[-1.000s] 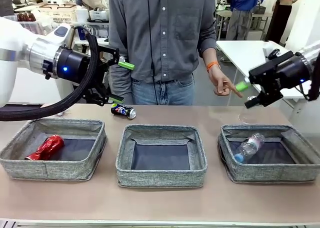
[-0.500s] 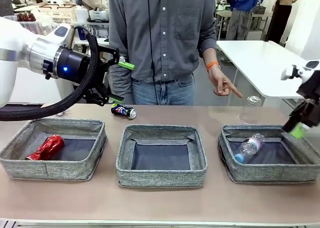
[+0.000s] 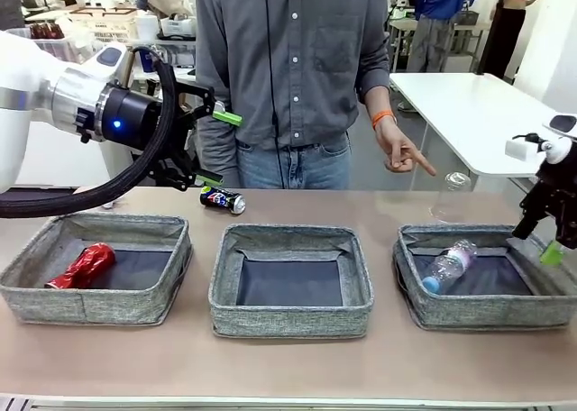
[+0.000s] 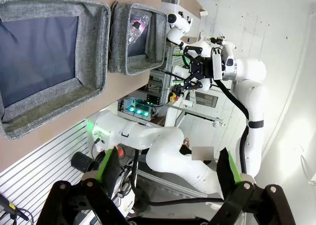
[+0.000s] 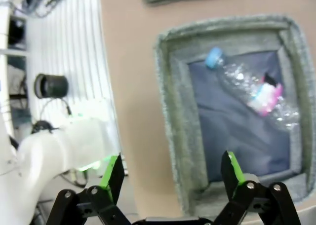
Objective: Sort the waste into the appropriate baskets.
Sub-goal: Pick up the waste item pointed out by the person.
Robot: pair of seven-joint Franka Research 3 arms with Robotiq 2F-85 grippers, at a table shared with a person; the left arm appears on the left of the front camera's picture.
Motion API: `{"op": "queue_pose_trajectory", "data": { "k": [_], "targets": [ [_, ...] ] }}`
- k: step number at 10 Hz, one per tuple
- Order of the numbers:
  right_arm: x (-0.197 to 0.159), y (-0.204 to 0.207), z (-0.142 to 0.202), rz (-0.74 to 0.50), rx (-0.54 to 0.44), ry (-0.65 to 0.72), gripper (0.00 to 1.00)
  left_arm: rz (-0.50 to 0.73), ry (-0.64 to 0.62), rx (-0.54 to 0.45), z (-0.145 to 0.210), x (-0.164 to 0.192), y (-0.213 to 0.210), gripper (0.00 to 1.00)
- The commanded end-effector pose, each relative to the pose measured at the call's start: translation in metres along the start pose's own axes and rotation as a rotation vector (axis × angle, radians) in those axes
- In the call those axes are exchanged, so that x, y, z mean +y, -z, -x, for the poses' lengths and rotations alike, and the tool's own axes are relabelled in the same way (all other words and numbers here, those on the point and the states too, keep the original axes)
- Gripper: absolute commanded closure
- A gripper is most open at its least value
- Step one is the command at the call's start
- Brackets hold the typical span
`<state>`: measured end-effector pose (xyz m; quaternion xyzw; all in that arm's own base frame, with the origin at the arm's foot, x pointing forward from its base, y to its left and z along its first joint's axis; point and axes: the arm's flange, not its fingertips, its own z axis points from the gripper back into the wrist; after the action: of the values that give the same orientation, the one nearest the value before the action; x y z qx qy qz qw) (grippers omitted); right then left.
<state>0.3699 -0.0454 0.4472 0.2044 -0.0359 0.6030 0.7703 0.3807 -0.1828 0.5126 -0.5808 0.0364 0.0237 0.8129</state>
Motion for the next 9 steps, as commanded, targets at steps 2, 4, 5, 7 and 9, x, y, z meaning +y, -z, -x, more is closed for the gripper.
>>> {"op": "queue_pose_trajectory", "data": {
  "k": [2, 4, 5, 7, 9],
  "targets": [
    [-0.007, -0.013, 0.002, 0.158, -0.080, -0.190, 0.00, -0.010, 0.005, -0.003, 0.001, -0.002, -0.001, 0.00],
    [-0.023, -0.025, 0.026, 0.251, -0.193, -0.404, 0.00, -0.010, 0.005, -0.003, 0.001, -0.002, -0.001, 0.00],
    [-0.039, -0.028, 0.042, 0.233, -0.259, -0.439, 0.00, -0.010, 0.005, -0.003, 0.001, -0.002, -0.001, 0.00],
    [-0.068, -0.040, 0.065, 0.358, -0.397, -0.462, 0.00, -0.010, 0.005, -0.003, 0.001, -0.002, -0.001, 0.00],
    [-0.106, -0.047, 0.087, 0.458, -0.659, -0.354, 0.00, -0.010, 0.005, -0.003, 0.001, -0.002, -0.001, 0.00]
  ]
}}
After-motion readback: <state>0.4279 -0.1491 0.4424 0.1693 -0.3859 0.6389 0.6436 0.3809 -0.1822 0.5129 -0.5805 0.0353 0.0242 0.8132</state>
